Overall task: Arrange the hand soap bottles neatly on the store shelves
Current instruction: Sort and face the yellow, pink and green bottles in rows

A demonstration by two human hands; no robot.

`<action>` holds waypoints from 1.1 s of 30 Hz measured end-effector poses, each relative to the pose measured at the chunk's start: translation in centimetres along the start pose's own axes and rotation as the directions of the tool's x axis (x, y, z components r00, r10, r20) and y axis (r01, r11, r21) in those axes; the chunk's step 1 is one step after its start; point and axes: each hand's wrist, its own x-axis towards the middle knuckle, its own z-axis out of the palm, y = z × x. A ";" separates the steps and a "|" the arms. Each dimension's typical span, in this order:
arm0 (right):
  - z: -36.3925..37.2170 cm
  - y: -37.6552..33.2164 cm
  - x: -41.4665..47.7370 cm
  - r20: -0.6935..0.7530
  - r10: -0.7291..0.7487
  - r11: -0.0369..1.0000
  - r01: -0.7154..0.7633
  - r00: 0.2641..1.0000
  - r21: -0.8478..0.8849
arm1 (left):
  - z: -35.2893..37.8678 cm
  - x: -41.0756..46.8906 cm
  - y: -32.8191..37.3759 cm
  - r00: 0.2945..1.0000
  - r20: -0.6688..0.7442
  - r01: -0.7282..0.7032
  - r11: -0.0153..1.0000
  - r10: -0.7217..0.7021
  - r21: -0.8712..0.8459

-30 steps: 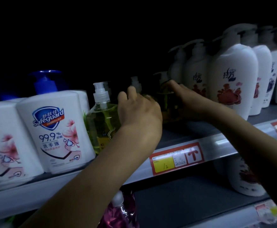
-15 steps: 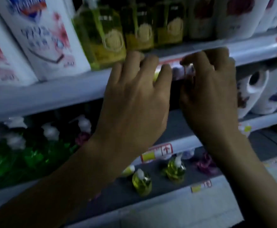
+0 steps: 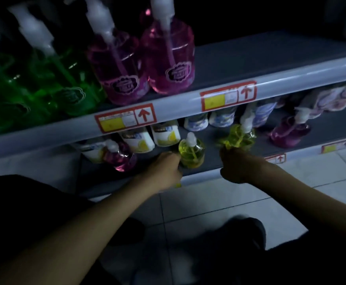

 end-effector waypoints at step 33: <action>-3.1 -4.7 -3.4 -0.645 -0.253 0.848 0.487 0.721 0.212 | 1.1 -2.4 -2.2 0.989 0.112 0.043 0.533 0.097 -0.845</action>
